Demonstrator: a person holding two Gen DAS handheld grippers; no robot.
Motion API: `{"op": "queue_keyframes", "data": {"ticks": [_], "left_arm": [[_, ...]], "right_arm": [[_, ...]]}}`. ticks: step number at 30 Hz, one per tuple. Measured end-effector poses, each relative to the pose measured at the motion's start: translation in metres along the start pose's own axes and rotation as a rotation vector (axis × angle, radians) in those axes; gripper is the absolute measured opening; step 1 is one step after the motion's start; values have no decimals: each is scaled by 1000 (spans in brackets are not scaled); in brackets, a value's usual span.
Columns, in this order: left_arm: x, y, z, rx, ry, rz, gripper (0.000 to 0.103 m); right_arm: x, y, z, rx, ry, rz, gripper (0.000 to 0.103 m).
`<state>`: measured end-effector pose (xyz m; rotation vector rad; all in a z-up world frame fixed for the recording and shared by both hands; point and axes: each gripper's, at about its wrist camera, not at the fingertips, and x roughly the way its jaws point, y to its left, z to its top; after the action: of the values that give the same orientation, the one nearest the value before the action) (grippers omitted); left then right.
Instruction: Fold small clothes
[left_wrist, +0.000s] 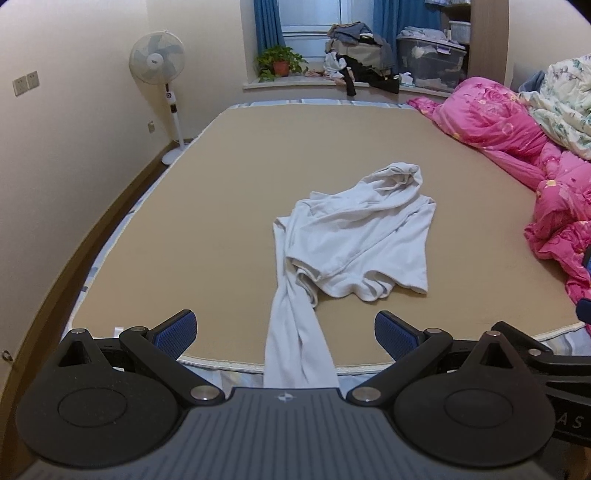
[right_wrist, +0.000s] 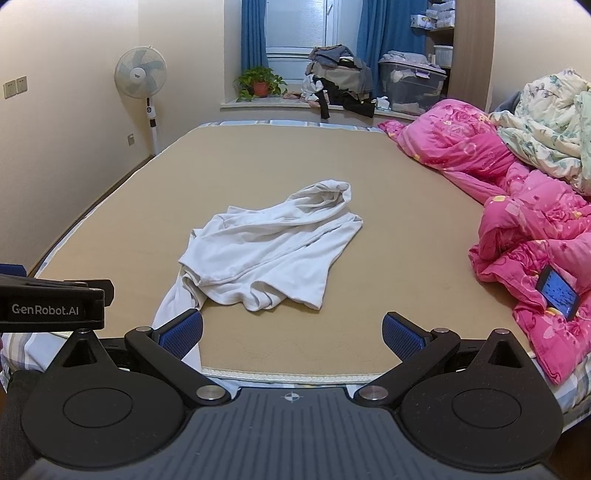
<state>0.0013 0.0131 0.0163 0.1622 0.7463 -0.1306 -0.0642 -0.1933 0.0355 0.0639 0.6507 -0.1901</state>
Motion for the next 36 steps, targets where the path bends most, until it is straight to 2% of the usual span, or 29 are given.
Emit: {"op": "queue_keyframes", "data": {"ticks": [10,25,36], "left_arm": [[6,0,3,-7,31,17,103],[27,-3,4,7,66,28,103],[79,-2,17,20,120,15,103]], "right_arm": [[0,-2,1,14,-8,-4,102],[15,-2,4,17,24,18,102],[59,-15,16,68,79,-3,102]]}}
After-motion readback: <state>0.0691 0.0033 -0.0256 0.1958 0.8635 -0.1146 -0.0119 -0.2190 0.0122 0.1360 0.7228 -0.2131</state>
